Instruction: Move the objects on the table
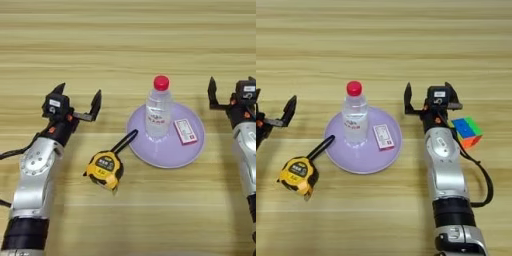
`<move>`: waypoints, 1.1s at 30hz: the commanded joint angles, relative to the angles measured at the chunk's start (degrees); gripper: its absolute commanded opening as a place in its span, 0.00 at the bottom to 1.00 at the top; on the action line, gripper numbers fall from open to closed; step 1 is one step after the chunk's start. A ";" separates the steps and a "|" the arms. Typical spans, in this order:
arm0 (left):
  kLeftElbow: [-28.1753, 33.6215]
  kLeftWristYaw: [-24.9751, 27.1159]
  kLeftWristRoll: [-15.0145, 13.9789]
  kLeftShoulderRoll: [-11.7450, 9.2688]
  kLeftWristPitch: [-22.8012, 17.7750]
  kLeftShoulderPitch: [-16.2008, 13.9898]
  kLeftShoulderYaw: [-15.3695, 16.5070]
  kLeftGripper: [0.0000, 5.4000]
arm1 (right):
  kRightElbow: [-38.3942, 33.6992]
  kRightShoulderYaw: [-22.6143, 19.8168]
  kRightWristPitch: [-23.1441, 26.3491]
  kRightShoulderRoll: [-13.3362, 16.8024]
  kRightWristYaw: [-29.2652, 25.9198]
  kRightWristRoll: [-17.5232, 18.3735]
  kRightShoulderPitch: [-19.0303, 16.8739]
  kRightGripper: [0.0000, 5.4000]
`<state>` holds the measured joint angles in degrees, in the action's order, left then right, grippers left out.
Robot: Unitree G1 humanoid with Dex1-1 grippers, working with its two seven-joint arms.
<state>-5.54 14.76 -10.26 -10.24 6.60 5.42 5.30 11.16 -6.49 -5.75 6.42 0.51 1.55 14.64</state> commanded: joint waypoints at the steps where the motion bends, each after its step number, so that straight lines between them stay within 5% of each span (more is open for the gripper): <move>1: -4.74 -3.25 1.41 0.76 2.63 2.70 1.79 1.00 | -2.22 0.41 0.74 0.77 -0.75 -0.55 -1.51 1.00; 6: -10.26 -9.39 6.30 0.56 6.72 4.96 2.79 1.00 | -4.31 0.71 1.26 1.40 -2.28 -0.32 -3.68 1.00; 18: -13.00 -10.86 5.91 0.76 8.32 5.94 3.89 1.00 | -22.20 1.77 6.87 5.74 -15.98 8.21 -17.51 1.00; 28: -13.46 -11.39 5.99 0.67 8.26 6.37 3.88 1.00 | -33.71 4.09 11.47 11.42 -28.56 16.85 -22.17 1.00; 33: -13.33 -11.33 5.86 0.54 8.13 6.30 4.00 1.00 | -37.96 10.20 10.78 13.07 -33.77 16.71 -25.52 1.00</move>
<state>-18.64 3.59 -4.70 -9.55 14.75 10.90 9.21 -24.72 0.68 4.94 18.44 -31.04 18.48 -9.32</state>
